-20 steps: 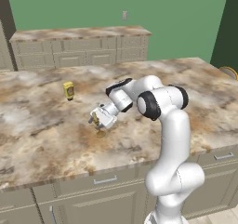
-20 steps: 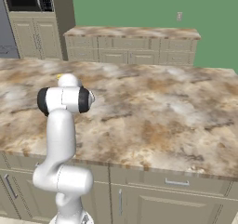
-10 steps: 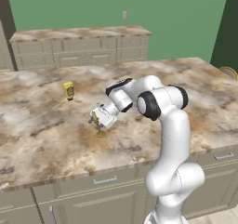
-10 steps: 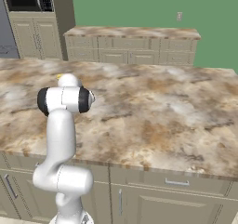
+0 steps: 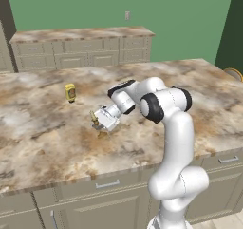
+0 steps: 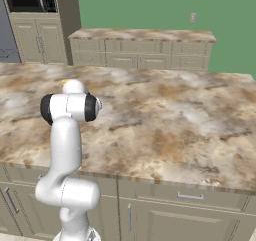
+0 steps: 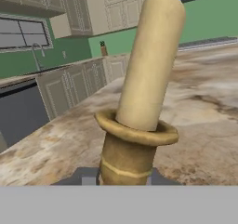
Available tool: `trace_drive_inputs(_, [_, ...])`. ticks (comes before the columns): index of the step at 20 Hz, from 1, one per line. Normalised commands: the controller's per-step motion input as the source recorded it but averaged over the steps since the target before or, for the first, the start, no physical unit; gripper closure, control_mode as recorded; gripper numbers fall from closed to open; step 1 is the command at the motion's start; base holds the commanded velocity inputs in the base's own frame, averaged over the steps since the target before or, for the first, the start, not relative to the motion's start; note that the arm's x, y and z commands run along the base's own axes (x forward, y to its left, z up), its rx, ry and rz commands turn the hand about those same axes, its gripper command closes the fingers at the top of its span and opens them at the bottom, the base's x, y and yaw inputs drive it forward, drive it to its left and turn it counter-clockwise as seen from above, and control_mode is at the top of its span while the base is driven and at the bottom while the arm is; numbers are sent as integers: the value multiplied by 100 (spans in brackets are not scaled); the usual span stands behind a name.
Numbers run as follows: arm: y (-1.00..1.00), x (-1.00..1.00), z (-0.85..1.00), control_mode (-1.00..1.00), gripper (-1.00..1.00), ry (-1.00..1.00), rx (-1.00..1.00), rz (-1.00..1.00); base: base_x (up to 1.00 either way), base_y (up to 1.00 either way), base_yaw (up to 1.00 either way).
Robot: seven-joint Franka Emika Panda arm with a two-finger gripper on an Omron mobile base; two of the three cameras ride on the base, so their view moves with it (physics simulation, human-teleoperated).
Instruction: Pick the jar and candle from the dining table and place them in the open cabinet. Close the cabinet after placing the objects.
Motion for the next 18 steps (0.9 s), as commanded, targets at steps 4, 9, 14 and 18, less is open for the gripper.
trace_drive_inputs(4, [0, 0, 0, -100, 100, 0, 0, 0, 0, 0, 0])
trace_drive_inputs(9, [-14, -3, 0, -100, 100, 0, 3, 0, 0, 0, 0])
trace_drive_inputs(14, [-52, -1, 7, -100, 100, -9, 19, 0, 0, 0, 0])
trace_drive_inputs(18, [-48, -6, 31, -100, 100, -8, 16, -1, 0, 0, 0])
